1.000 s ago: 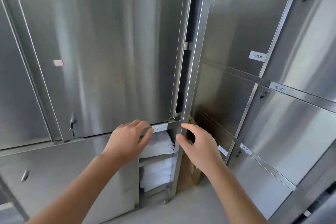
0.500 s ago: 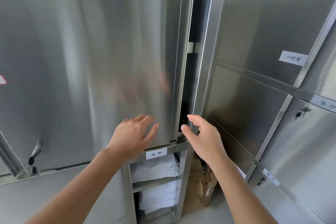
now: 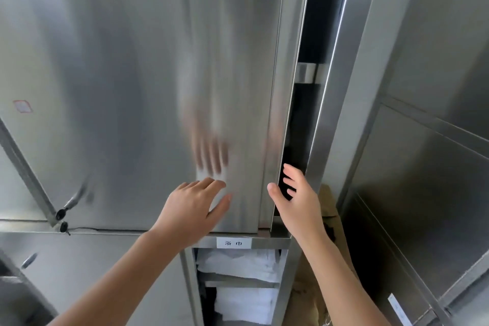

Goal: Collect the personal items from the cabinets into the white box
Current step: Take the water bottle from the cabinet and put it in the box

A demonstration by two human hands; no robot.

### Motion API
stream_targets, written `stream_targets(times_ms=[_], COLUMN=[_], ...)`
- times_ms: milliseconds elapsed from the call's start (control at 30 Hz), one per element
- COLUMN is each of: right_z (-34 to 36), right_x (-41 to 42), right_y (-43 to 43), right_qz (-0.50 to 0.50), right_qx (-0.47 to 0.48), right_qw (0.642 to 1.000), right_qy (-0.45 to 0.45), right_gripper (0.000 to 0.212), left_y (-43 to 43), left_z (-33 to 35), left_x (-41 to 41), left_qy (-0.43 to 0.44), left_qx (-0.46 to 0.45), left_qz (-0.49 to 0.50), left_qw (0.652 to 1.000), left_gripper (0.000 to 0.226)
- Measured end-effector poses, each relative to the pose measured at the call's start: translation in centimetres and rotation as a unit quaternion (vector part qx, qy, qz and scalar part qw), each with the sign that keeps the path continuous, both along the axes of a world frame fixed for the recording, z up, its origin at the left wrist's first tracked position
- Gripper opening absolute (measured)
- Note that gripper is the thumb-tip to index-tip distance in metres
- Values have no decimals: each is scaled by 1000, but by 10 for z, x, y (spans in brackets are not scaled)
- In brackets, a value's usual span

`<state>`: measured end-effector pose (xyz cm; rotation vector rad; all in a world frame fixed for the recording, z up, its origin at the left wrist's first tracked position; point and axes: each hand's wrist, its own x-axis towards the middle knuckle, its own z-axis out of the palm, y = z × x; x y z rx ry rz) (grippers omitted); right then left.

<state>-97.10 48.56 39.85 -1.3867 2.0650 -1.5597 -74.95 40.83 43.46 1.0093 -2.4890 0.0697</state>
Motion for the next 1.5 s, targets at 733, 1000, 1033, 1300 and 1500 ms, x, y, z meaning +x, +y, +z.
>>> stream_targets(times_ms=[733, 1000, 1033, 1300, 1500], right_z=[1, 2, 2, 9, 11], right_x=[55, 123, 131, 186, 222], right_y=[-56, -91, -95, -124, -141], right_qz=[50, 124, 131, 175, 199], right_qx=[-99, -82, -79, -56, -38], right_qw=[985, 980, 980, 977, 974], right_qy=[-135, -132, -128, -107, -101], right_gripper=[66, 63, 66, 70, 71], left_y=[-25, -45, -48, -67, -75], left_z=[5, -1, -2, -6, -9], left_x=[59, 121, 130, 179, 203], left_qy=[23, 24, 24, 38, 41], left_qx=[-5, 1, -1, -11, -5], left_qz=[39, 90, 96, 127, 135], left_qw=[999, 996, 995, 991, 990], left_gripper=[56, 56, 55, 54, 53])
